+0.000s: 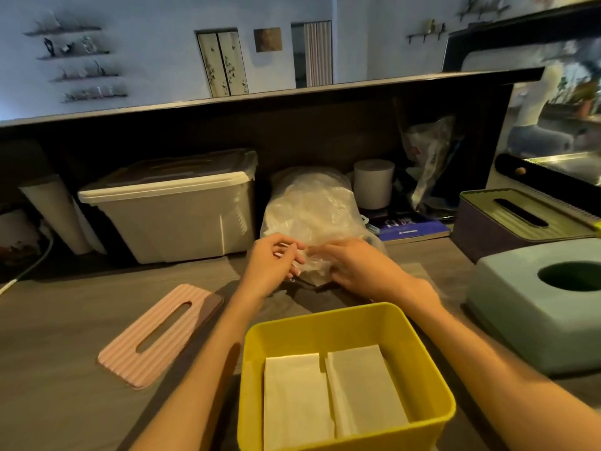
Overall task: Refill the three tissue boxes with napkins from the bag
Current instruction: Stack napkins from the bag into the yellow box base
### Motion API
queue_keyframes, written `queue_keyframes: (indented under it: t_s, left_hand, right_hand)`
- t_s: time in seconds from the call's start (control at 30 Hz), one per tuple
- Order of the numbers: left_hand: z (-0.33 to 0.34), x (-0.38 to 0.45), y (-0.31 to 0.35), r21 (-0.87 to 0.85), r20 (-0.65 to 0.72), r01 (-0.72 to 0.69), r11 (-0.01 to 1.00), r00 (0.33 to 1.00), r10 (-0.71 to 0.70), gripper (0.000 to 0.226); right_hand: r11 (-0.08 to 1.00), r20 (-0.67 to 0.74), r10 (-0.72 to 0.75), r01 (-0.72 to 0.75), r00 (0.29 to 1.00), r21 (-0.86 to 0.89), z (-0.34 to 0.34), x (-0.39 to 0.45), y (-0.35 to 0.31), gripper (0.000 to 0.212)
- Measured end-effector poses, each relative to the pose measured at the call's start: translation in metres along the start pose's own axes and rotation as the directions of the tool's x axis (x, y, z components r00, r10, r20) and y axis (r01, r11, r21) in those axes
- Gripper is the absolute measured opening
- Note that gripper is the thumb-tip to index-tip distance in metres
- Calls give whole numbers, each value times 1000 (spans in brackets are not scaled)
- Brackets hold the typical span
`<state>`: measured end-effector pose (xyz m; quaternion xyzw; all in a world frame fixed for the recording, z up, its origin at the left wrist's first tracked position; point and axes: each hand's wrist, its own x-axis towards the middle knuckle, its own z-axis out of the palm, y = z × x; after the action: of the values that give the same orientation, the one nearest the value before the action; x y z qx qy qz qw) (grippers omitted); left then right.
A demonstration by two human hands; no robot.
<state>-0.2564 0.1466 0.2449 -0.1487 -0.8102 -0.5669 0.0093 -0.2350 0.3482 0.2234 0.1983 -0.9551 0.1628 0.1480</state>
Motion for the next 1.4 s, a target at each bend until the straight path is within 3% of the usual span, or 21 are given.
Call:
queue_keyframes:
  t_s: [0.17, 0.37, 0.5, 0.6, 0.67, 0.73, 0.83, 0.9, 1.0, 1.1, 1.17, 1.27, 1.4]
  left_hand:
    - [10, -2, -7, -84, -70, -10, 996, 998, 4, 16]
    - [7, -1, -9, -104, -131, -46, 993, 991, 32, 16]
    - [7, -2, -10, -91, -137, -48, 995, 990, 35, 17]
    - [8, -4, -10, -137, -124, -39, 990, 992, 22, 19]
    - [9, -5, -7, -171, -148, -75, 982, 988, 50, 20]
    - [11, -8, -1, -216, -147, -70, 974, 988, 38, 21]
    - [17, -13, 9, -444, 11, 168, 880, 983, -182, 30]
    - [24, -19, 15, -553, 184, 329, 766, 944, -274, 43]
    - [35, -26, 18, -669, 354, 419, 614, 906, -233, 61]
    - [34, -29, 18, -665, 459, 482, 570, 866, -197, 65]
    - [32, -27, 14, -660, 476, 495, 565, 858, -196, 65]
    - [28, -23, 11, -660, 471, 500, 560, 857, -210, 67]
    - [27, -19, 8, -686, 460, 516, 513, 854, -243, 63]
  right_hand:
    - [999, -70, 14, -18, 997, -49, 17, 2, 8, 63]
    - [992, -327, -113, 122, 938, 7, -4, -6, 0, 47]
    - [956, -363, 24, 84, 932, 280, -13, -17, -5, 53]
    - [792, -338, 298, -33, 893, 609, -24, -17, -15, 28]
    - [554, -152, 430, -127, 890, 822, -33, -18, -26, 10]
    - [369, 14, 417, -183, 909, 911, -39, -21, -35, 10]
    - [288, 74, 332, -176, 941, 942, -41, -23, -42, 17]
    - [339, 25, 350, -152, 936, 928, -35, -20, -42, 22]
    - [511, -93, 427, -156, 899, 845, -23, -17, -37, 30]
    - [783, -287, 364, -125, 886, 609, -18, -17, -31, 24]
    - [878, -340, 304, -123, 890, 462, -16, -16, -28, 18]
    - [940, -410, 267, -142, 872, 310, -15, -17, -21, 25]
    - [925, -481, 294, -119, 826, 361, -26, -21, -21, 21]
